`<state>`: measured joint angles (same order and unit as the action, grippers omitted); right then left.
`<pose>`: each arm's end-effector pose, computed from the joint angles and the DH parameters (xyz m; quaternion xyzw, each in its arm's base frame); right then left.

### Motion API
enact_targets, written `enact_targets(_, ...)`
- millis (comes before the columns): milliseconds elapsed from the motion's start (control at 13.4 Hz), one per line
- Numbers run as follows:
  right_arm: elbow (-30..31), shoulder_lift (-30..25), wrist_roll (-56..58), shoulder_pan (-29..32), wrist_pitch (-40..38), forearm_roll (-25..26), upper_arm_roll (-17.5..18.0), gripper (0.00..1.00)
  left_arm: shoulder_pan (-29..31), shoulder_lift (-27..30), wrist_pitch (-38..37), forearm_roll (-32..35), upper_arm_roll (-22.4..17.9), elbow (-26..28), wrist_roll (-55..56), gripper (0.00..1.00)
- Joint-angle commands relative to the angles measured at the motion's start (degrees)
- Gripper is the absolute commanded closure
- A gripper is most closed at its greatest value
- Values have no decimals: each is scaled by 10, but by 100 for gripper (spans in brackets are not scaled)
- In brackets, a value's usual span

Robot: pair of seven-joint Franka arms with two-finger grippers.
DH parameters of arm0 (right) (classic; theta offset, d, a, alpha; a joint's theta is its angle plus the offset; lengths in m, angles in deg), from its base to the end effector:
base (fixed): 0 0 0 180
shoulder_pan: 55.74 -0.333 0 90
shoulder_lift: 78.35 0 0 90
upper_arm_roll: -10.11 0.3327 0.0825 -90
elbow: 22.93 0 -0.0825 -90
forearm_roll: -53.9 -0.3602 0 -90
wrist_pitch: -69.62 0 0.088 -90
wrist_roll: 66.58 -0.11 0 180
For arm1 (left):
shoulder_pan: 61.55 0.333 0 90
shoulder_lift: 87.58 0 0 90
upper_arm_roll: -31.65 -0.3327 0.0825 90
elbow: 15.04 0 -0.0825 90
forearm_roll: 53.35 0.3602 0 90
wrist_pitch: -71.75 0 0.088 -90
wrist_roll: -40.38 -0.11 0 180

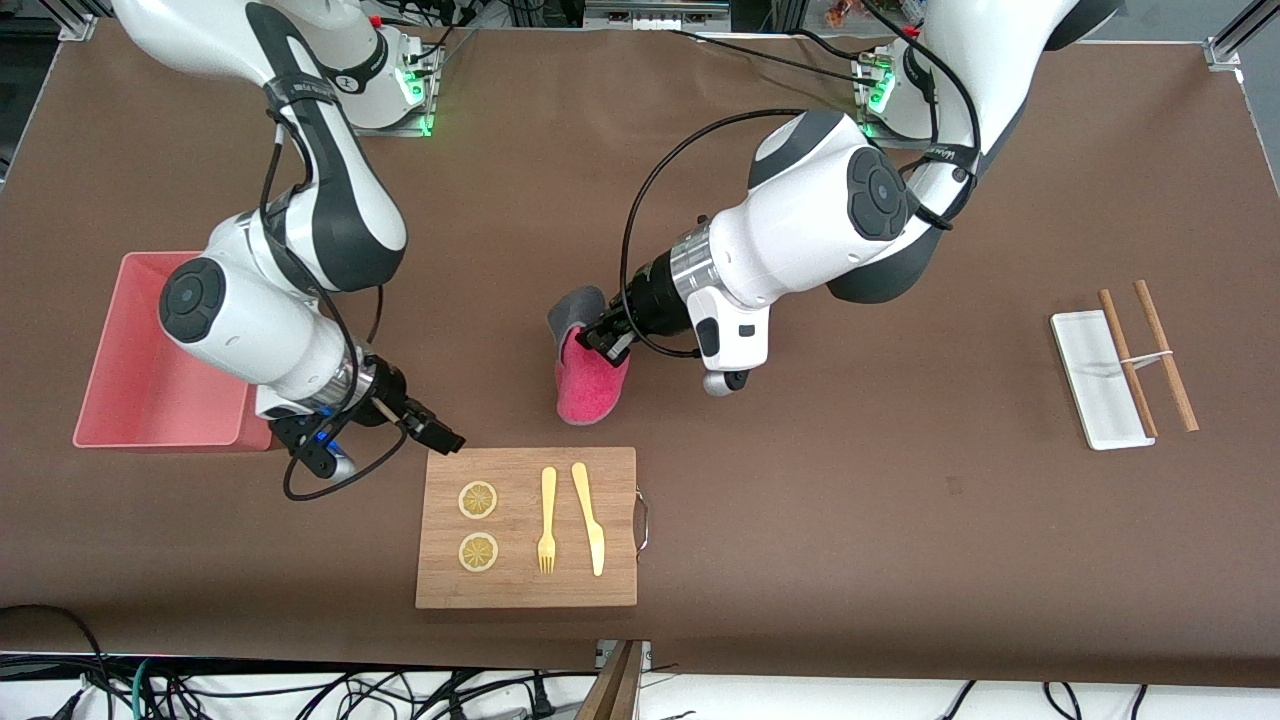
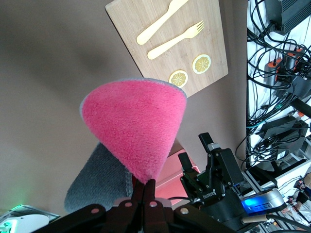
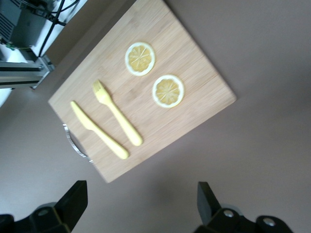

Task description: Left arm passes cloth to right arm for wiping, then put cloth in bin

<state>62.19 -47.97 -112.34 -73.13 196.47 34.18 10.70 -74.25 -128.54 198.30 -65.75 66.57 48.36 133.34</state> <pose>0.6710 0.2288 0.4091 -0.9298 0.3222 -0.0040 0.1779 0.6189 -0.4424 0.5155 0.7946 0.4878 -0.1702 0.3189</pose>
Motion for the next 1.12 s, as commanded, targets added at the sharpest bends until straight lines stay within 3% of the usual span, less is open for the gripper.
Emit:
enact_targets(0,-9,16,-13,-5,39,-72,-4,0,-7,-11,6,-16,-2,-20,6,100)
enact_targets(149,-9,35,-10,-12,72,-114,-4,0,-7,-11,8,-16,-2,-20,6,100)
enact_targets(298,-20,50,-4,-16,77,-114,-4,0,-7,-11,7,-16,-3,-20,6,100)
enact_targets(596,-106,111,-13,-31,78,-118,-4,0,-6,-11,8,-16,-3,-20,6,100)
enact_targets(1044,-133,134,-20,-52,77,-117,-4,0,-5,-12,9,-16,-2,-20,6,100)
